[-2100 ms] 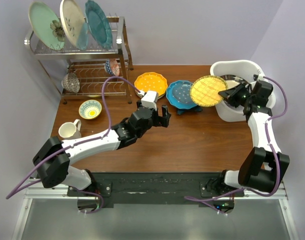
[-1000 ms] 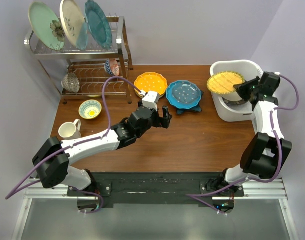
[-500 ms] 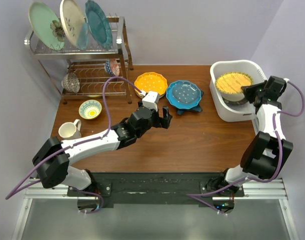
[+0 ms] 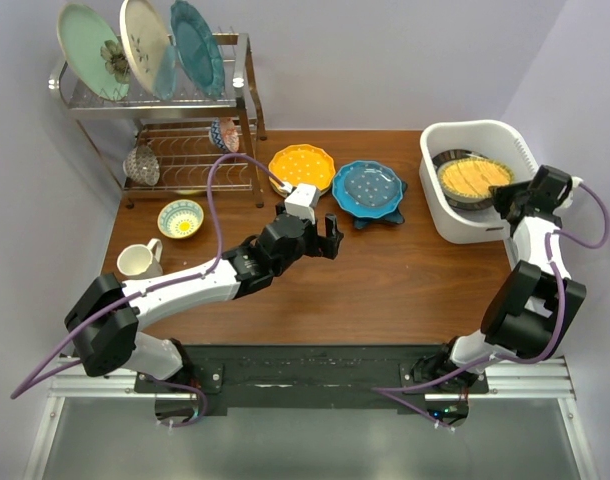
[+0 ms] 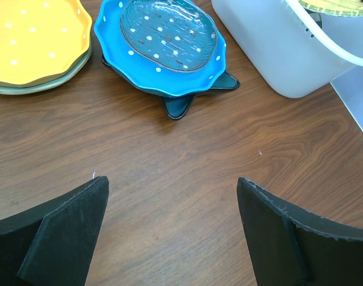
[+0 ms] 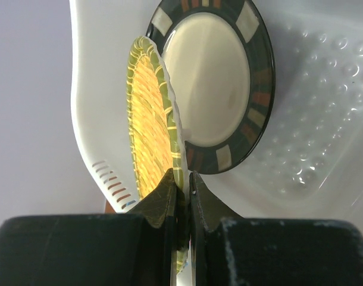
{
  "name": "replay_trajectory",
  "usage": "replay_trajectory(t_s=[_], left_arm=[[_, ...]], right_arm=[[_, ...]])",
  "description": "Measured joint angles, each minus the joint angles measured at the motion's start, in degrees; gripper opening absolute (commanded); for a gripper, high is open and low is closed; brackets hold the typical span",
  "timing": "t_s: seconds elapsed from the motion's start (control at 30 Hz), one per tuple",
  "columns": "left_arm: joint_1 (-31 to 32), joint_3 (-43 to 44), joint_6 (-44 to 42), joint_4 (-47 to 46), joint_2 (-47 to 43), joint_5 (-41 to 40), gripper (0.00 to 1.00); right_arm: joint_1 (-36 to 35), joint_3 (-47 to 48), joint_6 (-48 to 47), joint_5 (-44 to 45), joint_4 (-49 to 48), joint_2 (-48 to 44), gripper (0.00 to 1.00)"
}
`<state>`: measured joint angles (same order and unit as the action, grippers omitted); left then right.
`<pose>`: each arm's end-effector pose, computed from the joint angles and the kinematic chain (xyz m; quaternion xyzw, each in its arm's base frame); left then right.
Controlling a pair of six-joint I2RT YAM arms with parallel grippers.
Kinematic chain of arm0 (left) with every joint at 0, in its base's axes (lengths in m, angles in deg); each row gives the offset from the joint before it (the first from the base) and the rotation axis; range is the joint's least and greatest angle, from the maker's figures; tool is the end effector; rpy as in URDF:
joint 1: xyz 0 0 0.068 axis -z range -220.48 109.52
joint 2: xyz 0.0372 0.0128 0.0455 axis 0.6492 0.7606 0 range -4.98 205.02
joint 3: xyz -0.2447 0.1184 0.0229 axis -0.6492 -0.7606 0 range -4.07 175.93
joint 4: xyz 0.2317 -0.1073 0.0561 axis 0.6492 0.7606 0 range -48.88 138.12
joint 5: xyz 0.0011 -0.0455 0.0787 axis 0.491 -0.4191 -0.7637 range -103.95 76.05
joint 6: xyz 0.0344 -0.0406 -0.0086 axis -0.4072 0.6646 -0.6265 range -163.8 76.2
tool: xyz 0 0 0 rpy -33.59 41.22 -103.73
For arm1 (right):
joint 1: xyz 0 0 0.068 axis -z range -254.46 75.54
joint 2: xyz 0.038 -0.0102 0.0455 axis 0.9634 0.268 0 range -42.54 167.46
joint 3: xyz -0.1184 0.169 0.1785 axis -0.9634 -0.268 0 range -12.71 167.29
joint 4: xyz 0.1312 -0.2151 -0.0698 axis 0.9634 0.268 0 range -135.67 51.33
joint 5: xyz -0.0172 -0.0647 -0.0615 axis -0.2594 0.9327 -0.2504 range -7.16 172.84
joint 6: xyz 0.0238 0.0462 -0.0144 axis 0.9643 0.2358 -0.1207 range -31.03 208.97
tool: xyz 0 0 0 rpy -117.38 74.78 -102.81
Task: Place the plates into the plastic bin on the countertop
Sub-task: Place the plate in the plastic bin.
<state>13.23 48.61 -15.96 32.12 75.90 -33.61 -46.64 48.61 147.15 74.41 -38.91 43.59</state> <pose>0.2014 -0.2540 0.2759 0.0835 0.8049 -0.2674 0.5231 0.3056 -0.1553 0.2714 0.5674 0.6611 0.1894 0.4530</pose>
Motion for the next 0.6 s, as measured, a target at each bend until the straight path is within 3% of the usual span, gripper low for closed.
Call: replay_trajectory(t_s=[0.6], left_arm=[[0.0,1.7,-0.7,1.0,0.6,0.0,0.93]], right_arm=[[0.0,0.1,-0.5,1.1,0.2,5.7,0.05]])
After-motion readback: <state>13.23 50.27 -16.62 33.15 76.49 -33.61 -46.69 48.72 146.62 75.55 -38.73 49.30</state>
